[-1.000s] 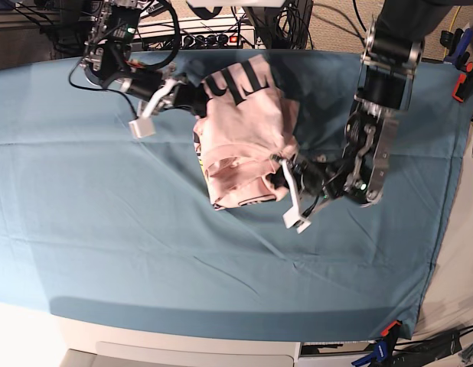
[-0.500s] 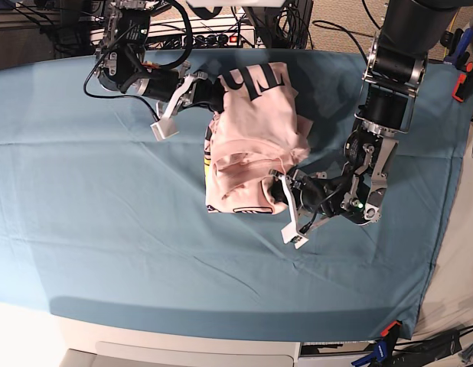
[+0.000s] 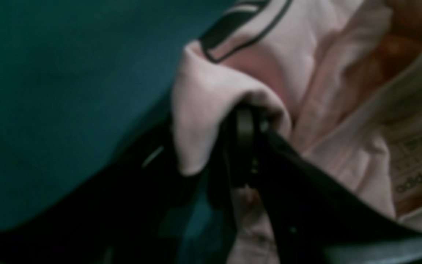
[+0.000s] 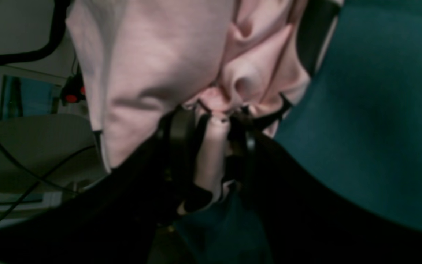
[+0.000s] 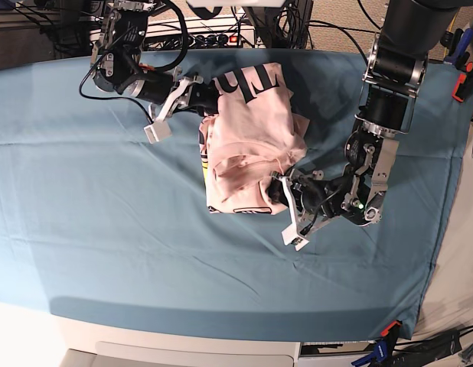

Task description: Fold the T-shirt properly

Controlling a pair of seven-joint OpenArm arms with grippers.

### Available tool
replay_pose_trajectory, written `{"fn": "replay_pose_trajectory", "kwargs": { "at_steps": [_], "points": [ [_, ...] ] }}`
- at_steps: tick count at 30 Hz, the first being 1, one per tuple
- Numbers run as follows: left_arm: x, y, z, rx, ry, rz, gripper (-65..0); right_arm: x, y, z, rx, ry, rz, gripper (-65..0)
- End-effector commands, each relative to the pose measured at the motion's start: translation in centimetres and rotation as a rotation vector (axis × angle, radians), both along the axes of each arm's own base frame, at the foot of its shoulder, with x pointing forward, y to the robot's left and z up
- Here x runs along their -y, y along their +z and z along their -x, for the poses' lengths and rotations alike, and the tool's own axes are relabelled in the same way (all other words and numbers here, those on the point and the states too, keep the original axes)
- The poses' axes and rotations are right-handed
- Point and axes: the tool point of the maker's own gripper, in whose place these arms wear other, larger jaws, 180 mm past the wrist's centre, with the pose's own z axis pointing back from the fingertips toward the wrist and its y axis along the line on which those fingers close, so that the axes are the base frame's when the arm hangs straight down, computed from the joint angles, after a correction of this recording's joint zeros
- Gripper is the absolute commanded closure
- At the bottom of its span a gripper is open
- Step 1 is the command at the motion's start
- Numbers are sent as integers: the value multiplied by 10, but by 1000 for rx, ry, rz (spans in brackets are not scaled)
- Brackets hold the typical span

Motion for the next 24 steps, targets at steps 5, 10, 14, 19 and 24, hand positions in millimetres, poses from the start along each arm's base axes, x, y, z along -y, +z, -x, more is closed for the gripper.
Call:
{"fn": "replay_pose_trajectory", "kwargs": {
  "at_steps": [5,10,14,19,24],
  "points": [
    [-13,26,-26,83,28,2,-205,44,26,-48,127,-98,74,-189],
    [-51,43,-46,124,117,-4,-205,113,56,-81,226,-230,175,-189],
    [-93,54,-51,114,202,9,-204,170,68,-81,241,-314,275,-189],
    [-155,77,-51,121,311,70,-204,219,74,-59,214,-377,346,-189],
    [-222,95,-33,126,418,115,-178,237,80,-28,203,-413,301,-187]
  ]
}}
